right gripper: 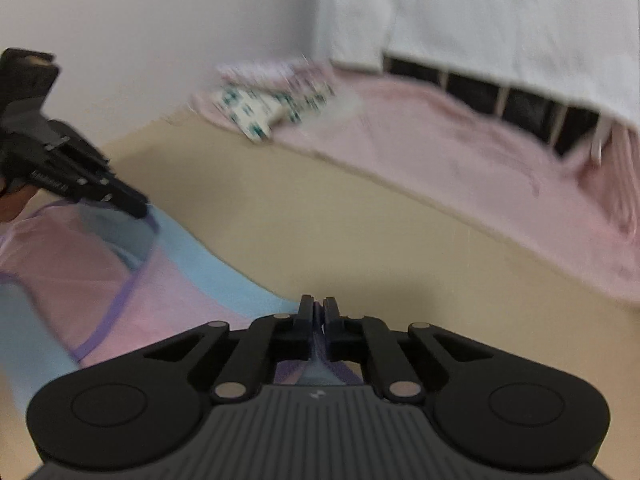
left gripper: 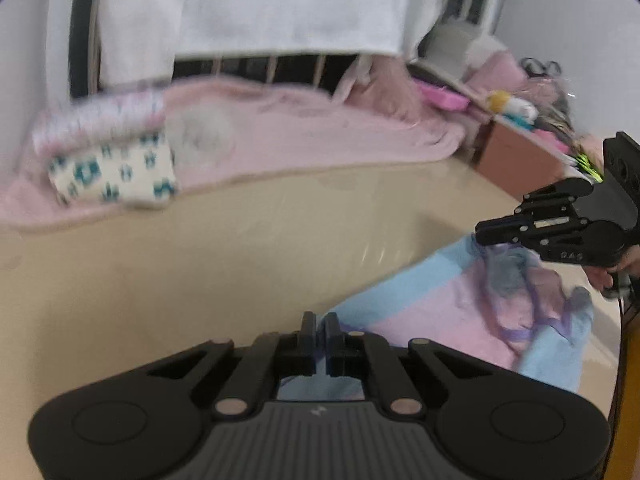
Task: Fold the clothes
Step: 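Grasp the garment edge with the left tool while the right tool grasps the strap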
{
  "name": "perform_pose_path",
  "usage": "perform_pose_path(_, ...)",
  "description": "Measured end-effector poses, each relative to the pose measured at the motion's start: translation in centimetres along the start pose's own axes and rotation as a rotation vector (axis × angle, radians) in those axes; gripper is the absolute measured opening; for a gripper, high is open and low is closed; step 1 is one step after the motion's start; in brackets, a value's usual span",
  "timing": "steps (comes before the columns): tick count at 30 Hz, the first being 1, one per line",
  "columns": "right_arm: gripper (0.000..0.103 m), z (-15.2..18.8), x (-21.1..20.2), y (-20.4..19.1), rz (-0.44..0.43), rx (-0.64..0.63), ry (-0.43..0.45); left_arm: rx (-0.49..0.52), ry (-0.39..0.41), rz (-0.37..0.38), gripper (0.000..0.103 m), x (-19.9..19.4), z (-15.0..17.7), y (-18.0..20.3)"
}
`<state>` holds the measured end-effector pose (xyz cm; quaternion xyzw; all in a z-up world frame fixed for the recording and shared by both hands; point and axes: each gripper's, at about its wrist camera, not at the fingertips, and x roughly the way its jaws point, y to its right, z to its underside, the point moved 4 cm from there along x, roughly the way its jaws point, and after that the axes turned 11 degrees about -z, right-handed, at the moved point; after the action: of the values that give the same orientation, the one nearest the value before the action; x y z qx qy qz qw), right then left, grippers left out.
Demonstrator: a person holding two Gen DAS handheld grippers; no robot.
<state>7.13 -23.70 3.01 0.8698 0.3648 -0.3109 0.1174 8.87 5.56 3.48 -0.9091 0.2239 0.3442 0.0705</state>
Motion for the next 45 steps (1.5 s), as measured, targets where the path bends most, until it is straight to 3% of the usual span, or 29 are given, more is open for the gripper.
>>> perform_pose_path(4, 0.004, 1.4, -3.5, -3.0, -0.049, -0.124, 0.081, 0.083, 0.055, -0.057, 0.004, -4.8, 3.0, 3.2)
perform_pose_path(5, 0.005, 1.6, -3.6, -3.5, -0.048, -0.134, 0.082, 0.103, 0.048, -0.068, 0.011, -5.6, 4.4, 4.1)
perform_pose_path(6, 0.006, 1.9, -3.7, -3.9, -0.047, -0.144, 0.083, 0.089, 0.042, -0.074, 0.013, -5.9, 5.4, 4.0)
perform_pose_path(8, 0.007, 2.4, -3.8, -4.8, -0.046, -0.165, 0.084, 0.053, 0.029, -0.086, 0.038, -6.5, 7.4, 3.6)
perform_pose_path(10, 0.008, 2.9, -4.0, -5.6, -0.044, -0.185, 0.085, 0.017, 0.017, -0.097, 0.037, -7.1, 9.4, 3.2)
perform_pose_path(11, 0.011, 3.1, -4.1, -6.1, -0.044, -0.195, 0.086, -0.049, 0.013, -0.091, 0.037, -7.4, 9.6, 2.3)
perform_pose_path(14, 0.03, 3.9, -4.3, -7.3, -0.042, -0.226, 0.088, -0.175, 0.034, -0.129, 0.041, -8.1, 9.4, 0.0)
perform_pose_path(16, 0.035, 4.4, -4.5, -8.2, -0.04, -0.246, 0.089, -0.251, 0.006, -0.173, 0.041, -7.8, 9.0, -1.1)
perform_pose_path(19, 0.035, 4.3, -3.0, -8.7, -0.053, -0.273, 0.066, -0.38, -0.034, -0.158, 0.041, -6.7, 8.5, -2.0)
perform_pose_path(24, 0.028, 4.0, 1.1, -10.3, -0.119, -0.32, -0.014, -0.503, -0.051, -0.187, 0.037, -5.4, 7.6, -2.8)
perform_pose_path(25, 0.026, 4.0, 1.7, -10.6, -0.121, -0.336, -0.036, -0.525, -0.046, -0.19, 0.028, -5.2, 7.7, -3.1)
perform_pose_path(26, 0.02, 4.0, 2.1, -10.7, -0.13, -0.335, -0.043, -0.547, -0.04, -0.192, 0.009, -5.0, 7.8, -3.4)
perform_pose_path(27, 0.013, 4.0, 2.3, -10.7, -0.143, -0.32, -0.034, -0.559, -0.039, -0.194, 0.001, -4.8, 7.9, -3.6)
perform_pose_path(29, 0.0, 3.9, 2.1, -10.9, -0.163, -0.319, -0.039, -0.601, -0.023, -0.183, 0.001, -4.7, 8.3, -4.1)
perform_pose_path(34, 0.0, 3.9, 1.3, -11.7, -0.206, -0.34, -0.065, -0.641, 0.022, -0.168, 0.0, -6.3, 8.8, -4.3)
perform_pose_path(38, 0.0, 3.9, 0.6, -12.3, -0.24, -0.357, -0.086, -0.667, 0.013, -0.176, 0.0, -6.7, 10.2, -4.2)
perform_pose_path(41, 0.004, 3.8, 0.4, -12.9, -0.264, -0.365, -0.096, -0.697, 0.011, -0.204, 0.0, -6.7, 11.2, -4.5)
perform_pose_path(43, 0.009, 3.3, 1.1, -13.6, -0.275, -0.356, -0.084, -0.738, 0.01, -0.177, 0.006, -6.8, 11.6, -4.9)
perform_pose_path(45, 0.036, 2.8, 1.9, -14.4, -0.285, -0.347, -0.071, -0.764, 0.02, -0.163, 0.019, -6.8, 11.5, -5.2)
